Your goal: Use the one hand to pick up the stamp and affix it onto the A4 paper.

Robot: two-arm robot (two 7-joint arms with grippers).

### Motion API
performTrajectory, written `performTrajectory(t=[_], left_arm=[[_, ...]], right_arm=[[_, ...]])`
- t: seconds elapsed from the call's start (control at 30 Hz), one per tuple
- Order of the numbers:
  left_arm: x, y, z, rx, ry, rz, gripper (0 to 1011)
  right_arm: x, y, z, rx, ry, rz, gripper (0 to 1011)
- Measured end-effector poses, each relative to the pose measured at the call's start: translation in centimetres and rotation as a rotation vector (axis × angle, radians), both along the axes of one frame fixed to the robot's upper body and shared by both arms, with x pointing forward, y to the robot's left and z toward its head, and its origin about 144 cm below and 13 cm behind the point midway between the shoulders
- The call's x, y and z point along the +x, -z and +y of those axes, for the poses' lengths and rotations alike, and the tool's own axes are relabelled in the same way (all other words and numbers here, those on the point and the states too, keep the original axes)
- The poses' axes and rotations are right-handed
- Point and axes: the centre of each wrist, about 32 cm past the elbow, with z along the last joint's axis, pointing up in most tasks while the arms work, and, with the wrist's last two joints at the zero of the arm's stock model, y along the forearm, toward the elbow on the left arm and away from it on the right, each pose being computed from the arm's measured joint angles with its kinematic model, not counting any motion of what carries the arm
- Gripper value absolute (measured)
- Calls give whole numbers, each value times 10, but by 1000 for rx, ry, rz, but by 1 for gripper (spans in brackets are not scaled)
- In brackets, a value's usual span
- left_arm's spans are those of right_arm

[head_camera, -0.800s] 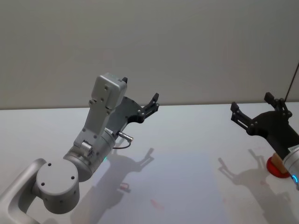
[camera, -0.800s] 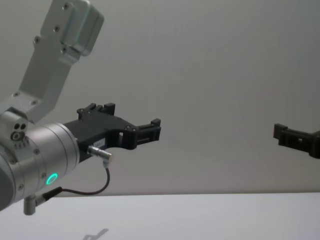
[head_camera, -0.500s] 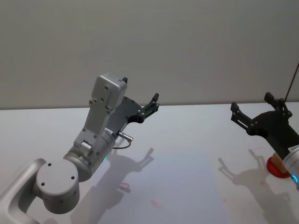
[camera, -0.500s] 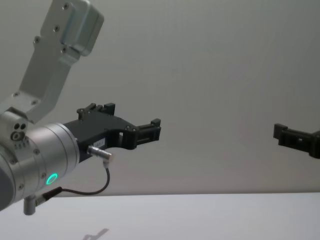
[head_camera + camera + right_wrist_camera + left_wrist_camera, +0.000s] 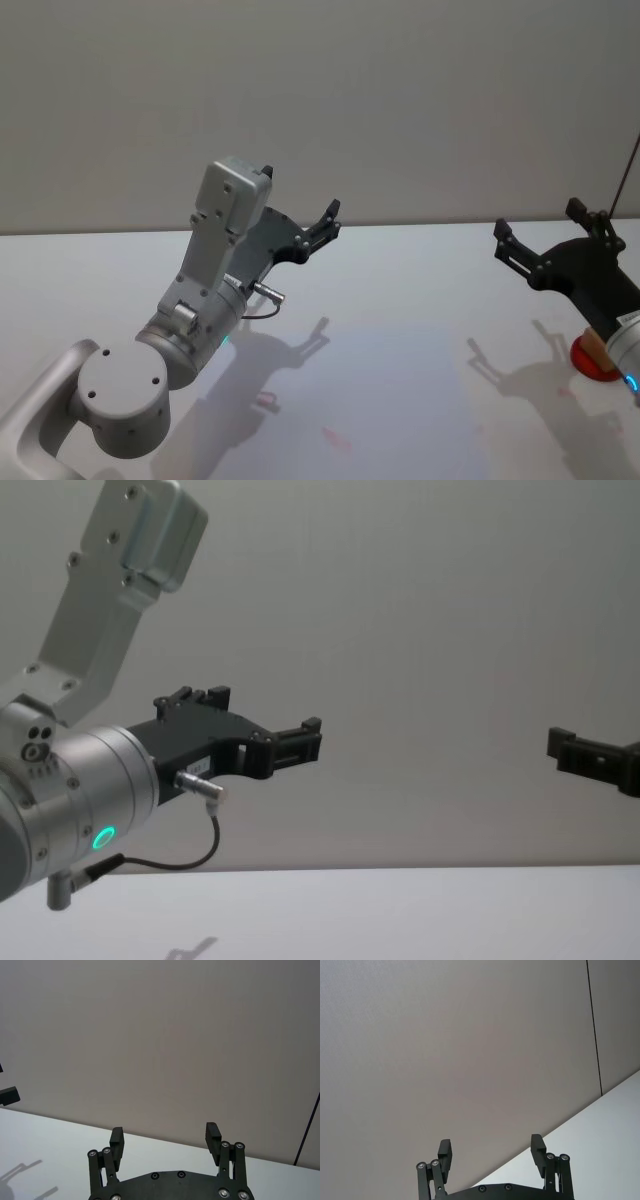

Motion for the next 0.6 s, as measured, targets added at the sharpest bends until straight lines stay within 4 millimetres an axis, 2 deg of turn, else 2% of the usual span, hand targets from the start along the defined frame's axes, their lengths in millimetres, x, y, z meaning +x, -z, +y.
performTrajectory(t=[0.3, 0.6], left_arm=[[0, 0, 0, 0, 0, 0, 1001], [0, 0, 0, 0, 0, 0, 1001]], right_arm=[[3, -1, -11, -9, -17, -4, 1001], [5, -4, -36, -24, -39, 5, 1001]])
